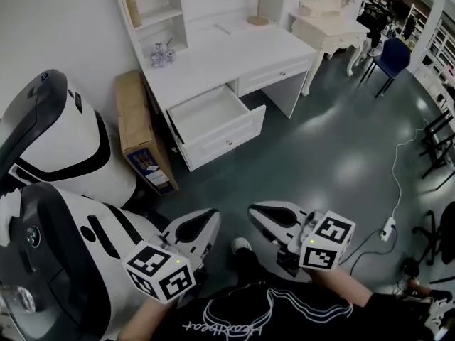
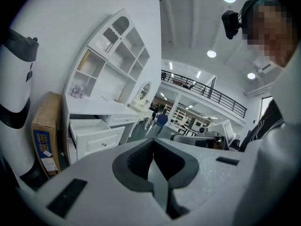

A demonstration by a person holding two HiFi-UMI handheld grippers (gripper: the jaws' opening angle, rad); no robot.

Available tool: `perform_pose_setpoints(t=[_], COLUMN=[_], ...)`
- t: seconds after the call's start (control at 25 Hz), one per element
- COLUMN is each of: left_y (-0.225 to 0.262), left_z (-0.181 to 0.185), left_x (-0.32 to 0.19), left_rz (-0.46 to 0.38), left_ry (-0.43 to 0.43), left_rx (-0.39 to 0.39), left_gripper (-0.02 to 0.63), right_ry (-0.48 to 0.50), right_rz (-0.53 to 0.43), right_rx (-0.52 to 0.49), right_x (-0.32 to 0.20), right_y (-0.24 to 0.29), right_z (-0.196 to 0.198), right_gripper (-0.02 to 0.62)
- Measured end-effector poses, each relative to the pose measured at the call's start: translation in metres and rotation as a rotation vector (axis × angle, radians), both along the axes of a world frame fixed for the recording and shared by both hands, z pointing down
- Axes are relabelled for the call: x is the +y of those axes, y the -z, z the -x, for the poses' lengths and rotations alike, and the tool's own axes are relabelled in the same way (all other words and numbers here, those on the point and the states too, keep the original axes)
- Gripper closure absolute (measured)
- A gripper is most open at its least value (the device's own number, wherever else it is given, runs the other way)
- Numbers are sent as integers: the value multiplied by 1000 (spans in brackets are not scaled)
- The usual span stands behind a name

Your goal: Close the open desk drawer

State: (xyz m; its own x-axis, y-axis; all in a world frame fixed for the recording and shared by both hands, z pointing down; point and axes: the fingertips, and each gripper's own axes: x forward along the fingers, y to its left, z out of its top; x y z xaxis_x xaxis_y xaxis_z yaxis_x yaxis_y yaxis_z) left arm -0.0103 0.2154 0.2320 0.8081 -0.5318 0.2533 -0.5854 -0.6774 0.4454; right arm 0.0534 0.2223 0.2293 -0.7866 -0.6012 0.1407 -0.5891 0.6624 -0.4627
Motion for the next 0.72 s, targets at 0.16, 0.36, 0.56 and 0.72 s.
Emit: perform_pose_setpoints(t=[0.16,0.36,0.56,0.72], left_y=[-11,-24,-35,-47], left_z=[-17,-35,-40,-34], left_x=[-55,-112,-154,-174], left_rz=[30,59,73,89], left_ry=[23,47,82,121], left_rx=[-11,-22,-23,-20], left_gripper=[601,601,601,601], right_ry=[14,45,58,67], right_rz=[24,40,32,6], right_rx=[2,5,31,53], right_x=[-57,-119,-166,-191], right_y=[-8,-16,-24,-33], right_z=[-19,-35,-45,-46], right_gripper=[589,589,588,588])
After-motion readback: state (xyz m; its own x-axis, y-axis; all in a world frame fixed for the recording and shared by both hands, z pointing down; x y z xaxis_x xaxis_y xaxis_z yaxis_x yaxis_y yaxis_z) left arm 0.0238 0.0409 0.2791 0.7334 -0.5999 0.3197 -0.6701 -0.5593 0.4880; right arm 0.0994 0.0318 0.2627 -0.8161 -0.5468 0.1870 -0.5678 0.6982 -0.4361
